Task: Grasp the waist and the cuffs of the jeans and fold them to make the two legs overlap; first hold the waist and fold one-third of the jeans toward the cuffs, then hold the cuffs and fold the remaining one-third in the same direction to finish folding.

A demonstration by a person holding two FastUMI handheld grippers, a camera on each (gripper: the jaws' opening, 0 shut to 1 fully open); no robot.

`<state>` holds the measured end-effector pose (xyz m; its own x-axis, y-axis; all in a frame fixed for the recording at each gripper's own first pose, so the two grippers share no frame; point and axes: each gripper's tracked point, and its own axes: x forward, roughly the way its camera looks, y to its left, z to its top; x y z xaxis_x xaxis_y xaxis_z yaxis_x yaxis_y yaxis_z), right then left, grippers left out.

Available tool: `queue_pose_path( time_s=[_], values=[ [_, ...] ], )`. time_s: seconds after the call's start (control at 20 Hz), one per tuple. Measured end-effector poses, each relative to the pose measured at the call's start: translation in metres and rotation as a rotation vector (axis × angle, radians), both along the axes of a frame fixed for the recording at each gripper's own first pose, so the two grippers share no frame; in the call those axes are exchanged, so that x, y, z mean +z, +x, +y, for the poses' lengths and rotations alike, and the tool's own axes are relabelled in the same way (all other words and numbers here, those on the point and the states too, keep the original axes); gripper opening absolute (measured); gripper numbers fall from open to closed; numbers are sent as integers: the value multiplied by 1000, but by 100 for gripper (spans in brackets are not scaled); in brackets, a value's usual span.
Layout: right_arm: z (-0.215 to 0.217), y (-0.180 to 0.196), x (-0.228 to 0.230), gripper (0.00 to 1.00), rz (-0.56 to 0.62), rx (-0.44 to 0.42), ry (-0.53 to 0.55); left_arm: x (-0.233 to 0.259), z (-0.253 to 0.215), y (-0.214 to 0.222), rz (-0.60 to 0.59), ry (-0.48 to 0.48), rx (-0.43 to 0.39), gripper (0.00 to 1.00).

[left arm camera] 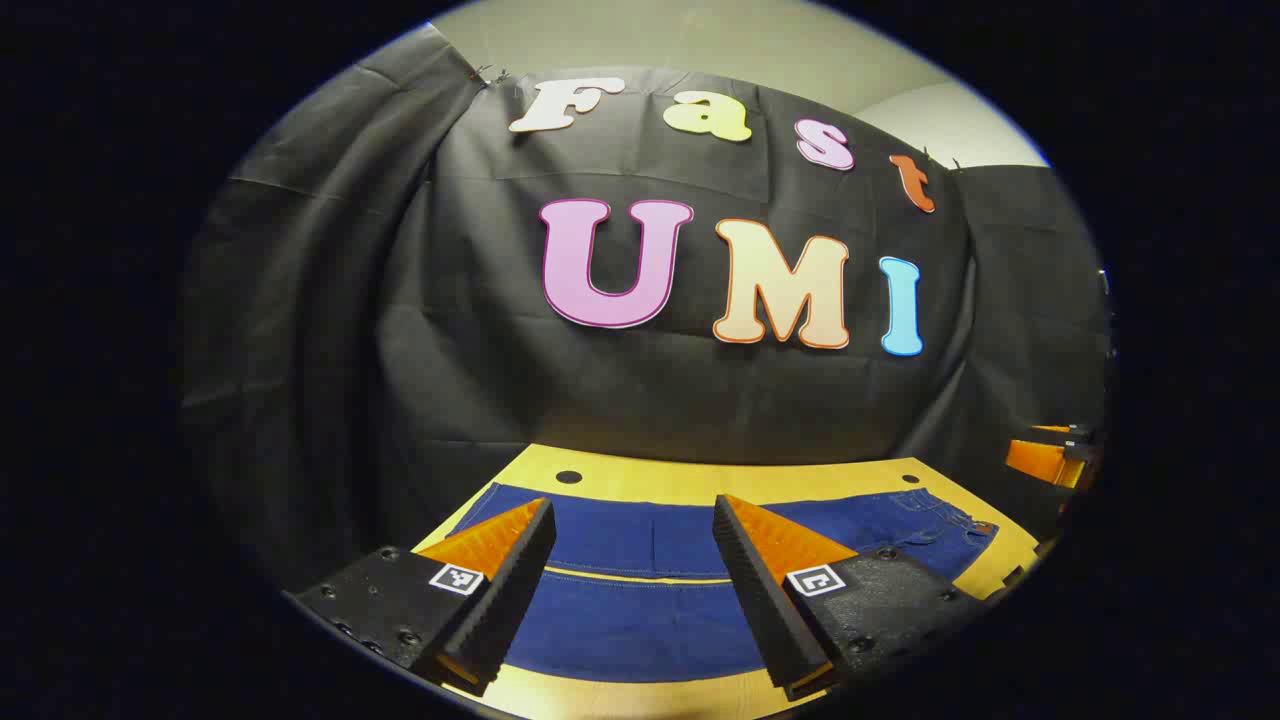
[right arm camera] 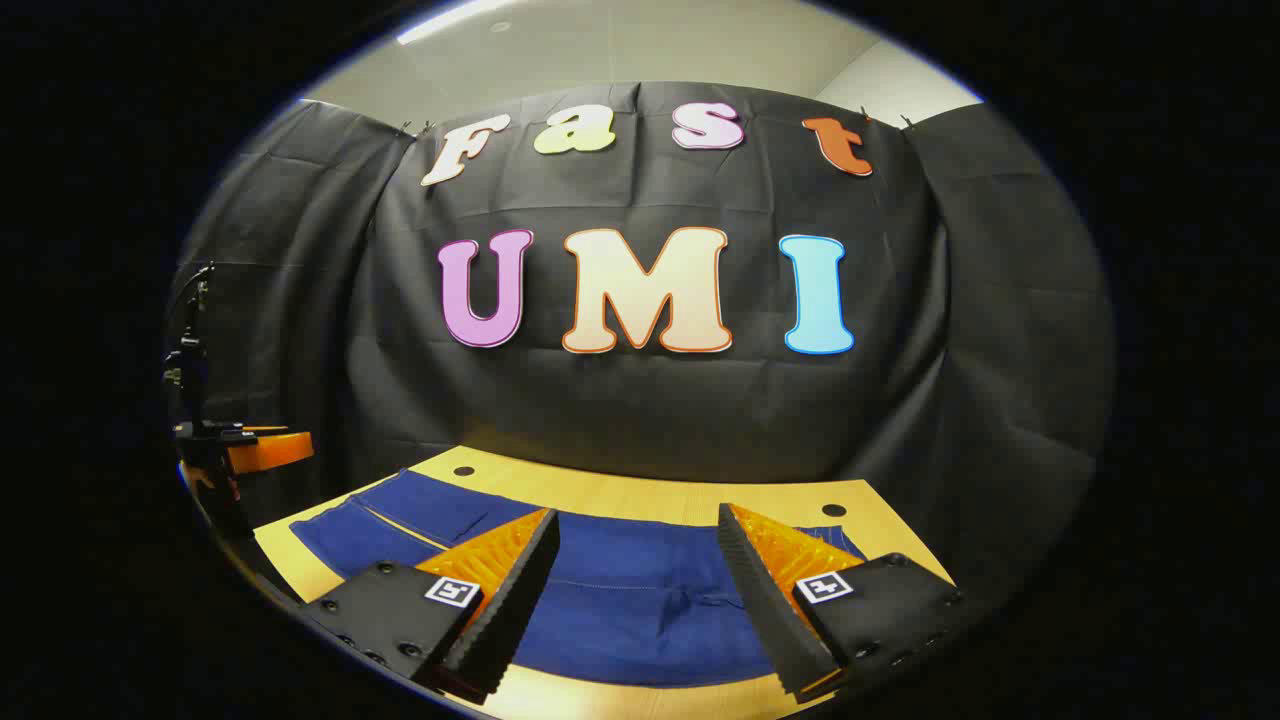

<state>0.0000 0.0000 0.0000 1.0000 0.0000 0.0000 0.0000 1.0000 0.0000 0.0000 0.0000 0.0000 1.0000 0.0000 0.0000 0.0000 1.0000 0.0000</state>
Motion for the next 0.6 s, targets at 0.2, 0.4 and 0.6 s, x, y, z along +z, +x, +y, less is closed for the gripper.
queue_pose_path(
  time_s=[0.2, 0.4, 0.6],
  values=[
    [3, -12, -7, 99, 18, -10, -19, -10, -1, -4, 23, -12, -17, 94],
    [6, -18, -11, 99, 20, -17, -17, -14, -4, -7, 37, -11, -40, 94],
    [10, -19, -15, 100, 31, -18, -11, -16, -6, -9, 46, 13, -58, 94]
  ],
)
